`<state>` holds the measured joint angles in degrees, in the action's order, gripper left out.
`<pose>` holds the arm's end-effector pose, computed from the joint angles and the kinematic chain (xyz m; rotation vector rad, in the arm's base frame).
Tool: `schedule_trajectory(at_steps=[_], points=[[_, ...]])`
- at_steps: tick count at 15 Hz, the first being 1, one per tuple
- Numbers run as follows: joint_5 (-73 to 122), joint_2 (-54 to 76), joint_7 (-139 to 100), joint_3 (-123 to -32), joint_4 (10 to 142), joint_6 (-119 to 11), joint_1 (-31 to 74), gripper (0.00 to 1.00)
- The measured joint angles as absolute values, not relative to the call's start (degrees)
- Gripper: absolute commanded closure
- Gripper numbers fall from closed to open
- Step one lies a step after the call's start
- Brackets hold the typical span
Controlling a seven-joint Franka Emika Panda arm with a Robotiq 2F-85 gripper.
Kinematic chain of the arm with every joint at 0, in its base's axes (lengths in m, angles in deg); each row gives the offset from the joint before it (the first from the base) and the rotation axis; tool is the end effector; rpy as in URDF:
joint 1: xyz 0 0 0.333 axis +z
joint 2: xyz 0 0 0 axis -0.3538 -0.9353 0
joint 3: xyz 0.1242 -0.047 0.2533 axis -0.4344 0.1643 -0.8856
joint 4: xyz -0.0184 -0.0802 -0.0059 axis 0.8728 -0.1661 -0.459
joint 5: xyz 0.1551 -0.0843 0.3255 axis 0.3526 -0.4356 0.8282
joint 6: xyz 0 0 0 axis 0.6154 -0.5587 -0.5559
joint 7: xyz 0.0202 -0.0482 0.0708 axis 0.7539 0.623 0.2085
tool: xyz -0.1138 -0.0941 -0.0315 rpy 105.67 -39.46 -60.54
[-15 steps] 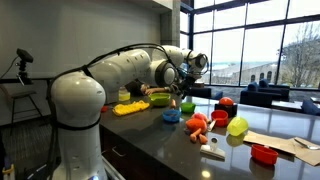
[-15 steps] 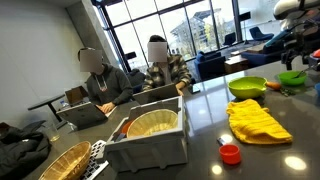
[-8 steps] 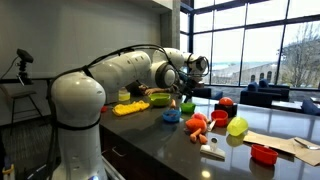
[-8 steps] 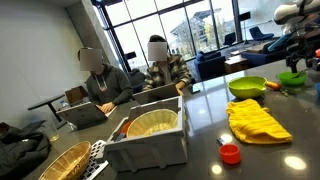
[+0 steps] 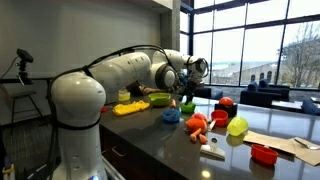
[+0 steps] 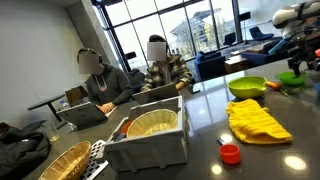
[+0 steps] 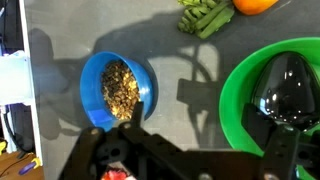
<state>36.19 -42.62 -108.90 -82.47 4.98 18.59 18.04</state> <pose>0.6616 0.0015 0.2500 1.9087 -2.0463 -0.6948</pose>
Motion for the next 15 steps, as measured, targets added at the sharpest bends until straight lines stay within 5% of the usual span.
schedule_trajectory(at_steps=[9,15], points=[[34.63,-44.30,-110.17,-81.95,4.93,18.53,19.03,0.00],[33.52,-44.31,-110.19,-81.46,4.93,18.52,19.67,0.16]])
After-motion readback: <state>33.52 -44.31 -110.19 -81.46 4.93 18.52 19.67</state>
